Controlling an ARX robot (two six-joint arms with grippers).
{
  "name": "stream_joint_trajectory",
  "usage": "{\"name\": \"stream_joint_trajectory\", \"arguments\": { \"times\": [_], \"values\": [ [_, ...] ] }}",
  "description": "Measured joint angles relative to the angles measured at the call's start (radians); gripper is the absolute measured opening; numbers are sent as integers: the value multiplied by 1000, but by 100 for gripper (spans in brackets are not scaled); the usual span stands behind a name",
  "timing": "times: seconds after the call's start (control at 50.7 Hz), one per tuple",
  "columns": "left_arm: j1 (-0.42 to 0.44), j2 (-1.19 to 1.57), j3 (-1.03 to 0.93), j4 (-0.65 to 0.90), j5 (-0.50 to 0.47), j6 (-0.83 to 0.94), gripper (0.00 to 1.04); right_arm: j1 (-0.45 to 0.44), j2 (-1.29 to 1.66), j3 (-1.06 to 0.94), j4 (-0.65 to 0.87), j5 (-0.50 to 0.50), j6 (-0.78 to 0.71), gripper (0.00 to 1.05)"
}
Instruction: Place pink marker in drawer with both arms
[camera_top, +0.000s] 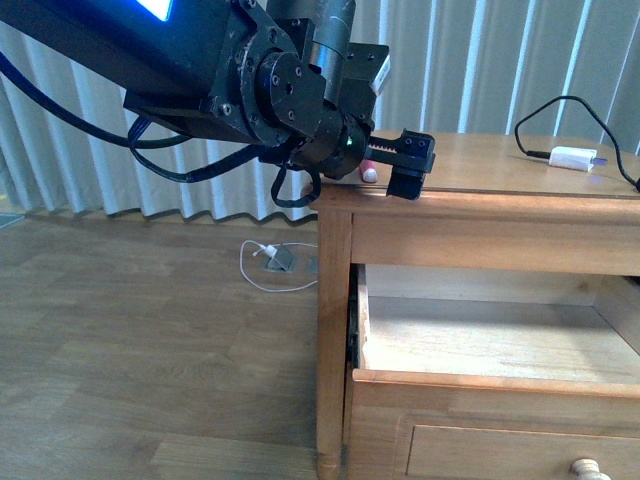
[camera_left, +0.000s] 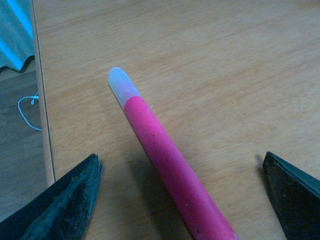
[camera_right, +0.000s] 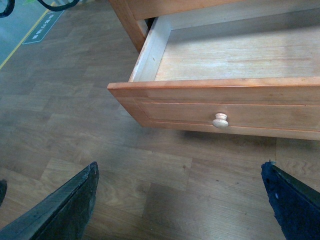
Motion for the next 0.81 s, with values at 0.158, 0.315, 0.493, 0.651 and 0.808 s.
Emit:
{"name": "stream_joint_trajectory", "arguments": {
  "times": [0.158,0.315,0.493,0.651,0.808],
  "values": [
    [-3,4,14,-23,-4,8,82,0,0,0,0,0,0,96],
    [-13,5,14,-28,-15,23,58,0,0,0,0,0,0,96],
    [-11,5,0,-10,-14,30,32,0,0,0,0,0,0,96],
    [2,-19,-42,13,7,48,15,0,0,0,0,0,0,96],
    [19,-64,-112,43,65,80,15,0,0,0,0,0,0,96]
  ]
}}
